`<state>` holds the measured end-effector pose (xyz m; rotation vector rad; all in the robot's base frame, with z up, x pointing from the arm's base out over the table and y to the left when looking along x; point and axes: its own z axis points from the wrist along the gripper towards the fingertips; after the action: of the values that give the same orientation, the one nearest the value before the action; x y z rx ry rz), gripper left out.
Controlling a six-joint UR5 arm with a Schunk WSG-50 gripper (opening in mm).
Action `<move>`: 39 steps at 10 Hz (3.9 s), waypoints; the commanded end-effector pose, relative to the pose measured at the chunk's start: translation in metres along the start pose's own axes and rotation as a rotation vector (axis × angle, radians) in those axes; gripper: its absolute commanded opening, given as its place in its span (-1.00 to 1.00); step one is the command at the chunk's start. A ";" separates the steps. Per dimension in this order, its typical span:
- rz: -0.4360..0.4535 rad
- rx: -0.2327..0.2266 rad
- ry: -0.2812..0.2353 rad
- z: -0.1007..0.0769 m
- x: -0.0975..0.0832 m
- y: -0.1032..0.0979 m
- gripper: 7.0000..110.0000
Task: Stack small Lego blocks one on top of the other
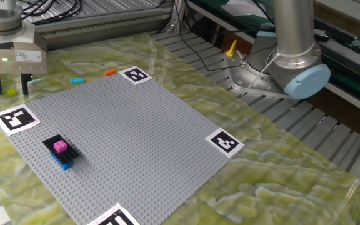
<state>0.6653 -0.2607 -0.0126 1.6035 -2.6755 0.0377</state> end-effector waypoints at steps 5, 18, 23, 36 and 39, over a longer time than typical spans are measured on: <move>-0.079 0.049 -0.025 -0.006 -0.005 -0.014 -0.71; 0.081 0.005 -0.051 -0.002 -0.010 -0.005 -0.71; 0.067 0.019 -0.042 -0.001 -0.008 -0.012 -0.71; 0.125 0.031 -0.003 -0.003 0.003 -0.013 -1.00; 0.130 0.020 -0.022 -0.004 -0.001 -0.011 -1.00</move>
<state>0.6751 -0.2661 -0.0104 1.4629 -2.7766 0.0649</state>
